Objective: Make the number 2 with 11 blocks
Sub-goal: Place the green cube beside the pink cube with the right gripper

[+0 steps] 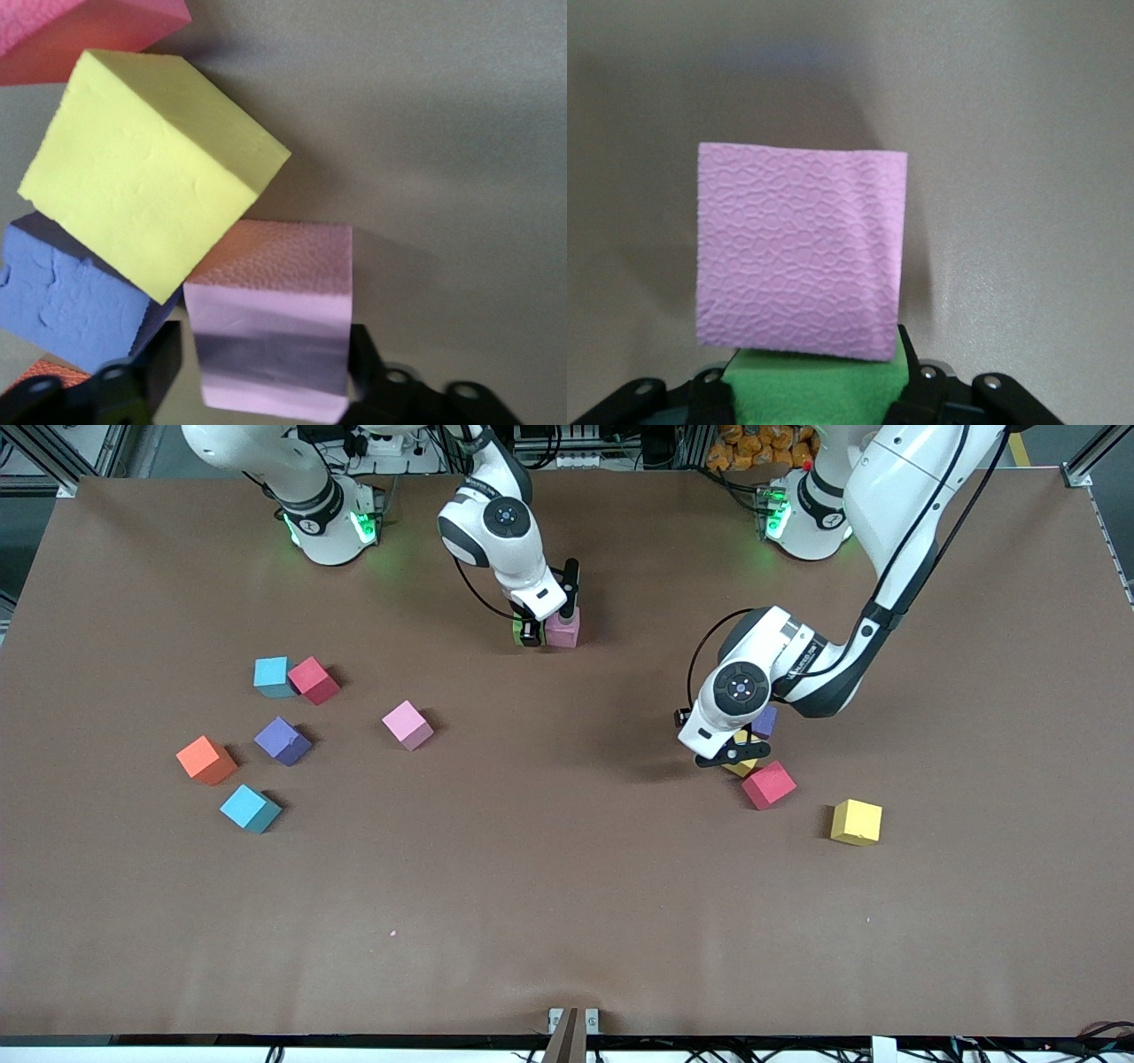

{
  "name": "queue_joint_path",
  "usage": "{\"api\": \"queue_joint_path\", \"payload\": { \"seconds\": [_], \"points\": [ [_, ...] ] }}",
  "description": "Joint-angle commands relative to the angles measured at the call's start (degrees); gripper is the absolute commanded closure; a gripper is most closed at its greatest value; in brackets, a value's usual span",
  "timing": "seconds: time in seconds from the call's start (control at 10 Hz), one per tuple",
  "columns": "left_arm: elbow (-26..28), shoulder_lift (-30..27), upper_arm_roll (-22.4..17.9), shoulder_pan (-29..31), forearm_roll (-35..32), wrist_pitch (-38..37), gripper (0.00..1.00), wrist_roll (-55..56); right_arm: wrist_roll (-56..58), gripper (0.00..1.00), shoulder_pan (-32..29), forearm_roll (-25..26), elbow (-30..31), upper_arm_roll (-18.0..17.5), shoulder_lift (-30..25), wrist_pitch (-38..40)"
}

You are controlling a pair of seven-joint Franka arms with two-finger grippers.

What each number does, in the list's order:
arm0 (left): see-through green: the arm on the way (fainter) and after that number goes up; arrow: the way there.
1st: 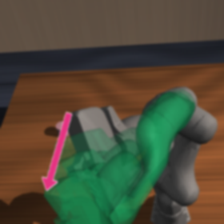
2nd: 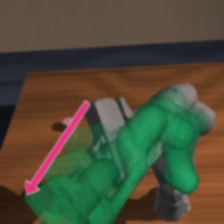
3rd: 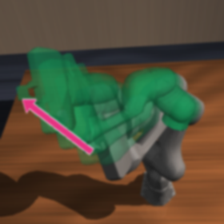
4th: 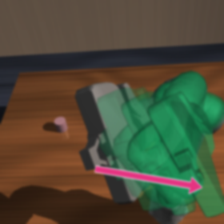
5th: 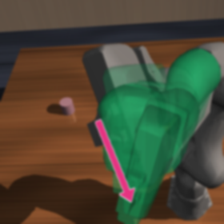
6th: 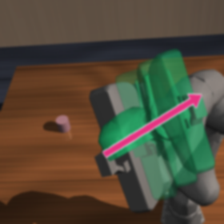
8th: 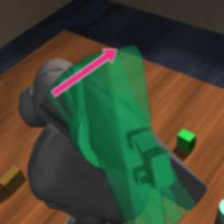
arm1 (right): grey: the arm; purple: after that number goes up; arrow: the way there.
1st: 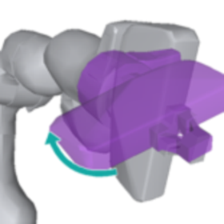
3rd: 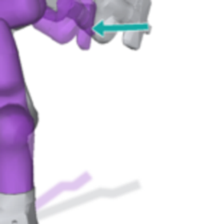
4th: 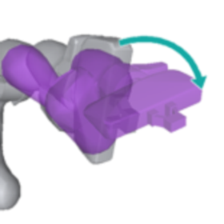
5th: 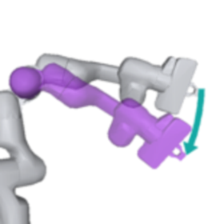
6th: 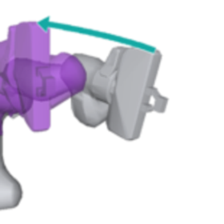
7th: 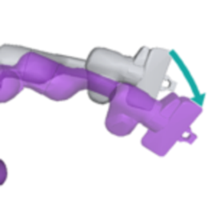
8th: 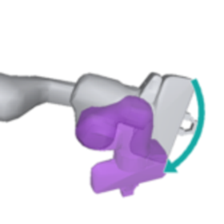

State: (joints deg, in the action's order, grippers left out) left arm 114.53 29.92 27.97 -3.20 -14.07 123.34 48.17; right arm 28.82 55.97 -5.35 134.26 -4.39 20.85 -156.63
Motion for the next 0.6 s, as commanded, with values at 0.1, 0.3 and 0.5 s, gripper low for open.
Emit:
{"api": "queue_joint_path", "payload": {
  "seconds": [0.1,0.3,0.5],
  "points": [
    [-0.1,-0.3,0.51,0.56,-0.34,0.24,0.82,-0.36,-1.05,0.0,0.36,0.52,-0.93,0.08,0.78,0.1],
    [-0.18,-1.35,0.51,0.56,-0.25,-0.29,0.94,0.43,-1.13,0.0,0.36,0.52,-0.93,0.08,-0.19,0.63],
    [-0.36,-4.33,0.51,0.56,0.71,-3.34,1.0,0.95,-1.31,0.0,0.36,0.52,-0.93,0.08,-1.67,2.37]
  ]
}}
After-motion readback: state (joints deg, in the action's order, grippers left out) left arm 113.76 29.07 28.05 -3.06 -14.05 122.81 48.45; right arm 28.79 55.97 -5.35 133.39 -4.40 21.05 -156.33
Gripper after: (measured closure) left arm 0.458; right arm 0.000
